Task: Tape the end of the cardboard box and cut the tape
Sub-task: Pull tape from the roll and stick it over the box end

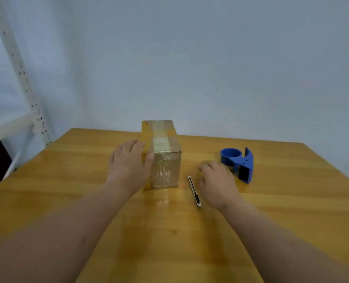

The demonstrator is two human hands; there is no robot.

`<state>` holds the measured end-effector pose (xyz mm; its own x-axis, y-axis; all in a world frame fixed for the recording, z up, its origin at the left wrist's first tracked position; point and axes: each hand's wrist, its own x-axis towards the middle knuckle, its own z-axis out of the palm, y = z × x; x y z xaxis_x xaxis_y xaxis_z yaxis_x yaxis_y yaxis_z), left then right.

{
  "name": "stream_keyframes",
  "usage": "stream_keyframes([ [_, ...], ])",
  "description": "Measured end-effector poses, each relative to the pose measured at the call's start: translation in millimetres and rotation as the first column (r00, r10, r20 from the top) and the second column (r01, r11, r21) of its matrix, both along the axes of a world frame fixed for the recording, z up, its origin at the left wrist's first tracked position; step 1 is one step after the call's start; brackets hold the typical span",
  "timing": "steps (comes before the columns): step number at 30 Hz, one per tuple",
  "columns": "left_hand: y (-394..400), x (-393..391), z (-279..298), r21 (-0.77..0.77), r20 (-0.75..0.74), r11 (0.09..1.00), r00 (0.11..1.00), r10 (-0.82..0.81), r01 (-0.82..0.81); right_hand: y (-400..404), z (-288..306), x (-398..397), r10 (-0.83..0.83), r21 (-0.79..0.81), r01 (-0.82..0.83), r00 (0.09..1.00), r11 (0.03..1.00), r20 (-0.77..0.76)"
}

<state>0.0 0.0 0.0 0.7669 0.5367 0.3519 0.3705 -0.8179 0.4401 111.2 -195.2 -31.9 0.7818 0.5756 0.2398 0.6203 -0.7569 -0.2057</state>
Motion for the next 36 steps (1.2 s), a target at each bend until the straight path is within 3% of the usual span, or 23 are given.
stream_keyframes([
  [4,-2.7,-3.8,-8.0,0.105,0.075,0.994,0.997,0.011,-0.019,-11.4,-14.1,8.5,-0.102,-0.112,0.090,0.989,0.990,-0.108],
  [7,-1.6,-2.6,-11.4,0.021,0.119,0.998,0.991,-0.062,0.060,-7.6,-20.7,19.1,-0.145,-0.168,0.119,0.978,0.979,-0.153],
  [12,-4.9,0.8,-15.8,0.038,-0.074,0.978,0.976,-0.204,0.207,0.1,-21.6,27.6,-0.228,-0.251,0.184,0.961,0.950,-0.160],
  [15,-9.7,3.4,-18.7,-0.026,-0.204,0.965,0.944,-0.260,0.261,-0.6,-20.0,24.0,-0.234,-0.245,0.191,0.960,0.951,-0.156],
  [19,-20.0,5.1,-18.8,-0.162,-0.256,0.933,0.900,-0.353,0.320,-4.3,-15.5,12.6,-0.250,-0.061,0.243,0.942,0.968,-0.222],
  [23,-35.7,7.2,-10.6,-0.271,-0.175,0.897,0.899,-0.401,0.348,-9.9,-1.4,-9.6,-0.164,0.245,0.253,0.928,0.936,-0.334],
  [27,-55.6,2.8,8.7,-0.446,0.010,0.808,0.906,-0.424,0.384,-14.2,12.7,-39.3,0.010,0.454,0.140,0.950,0.880,-0.311],
  [31,-62.5,-5.6,20.0,-0.580,0.185,0.701,0.905,-0.383,0.415,-9.6,19.8,-60.9,0.158,0.522,0.049,0.925,0.852,-0.345],
  [36,-57.4,-21.9,21.6,-0.485,0.248,0.785,0.922,-0.298,0.385,-1.1,17.3,-72.5,0.202,0.560,0.029,0.916,0.828,-0.346],
])
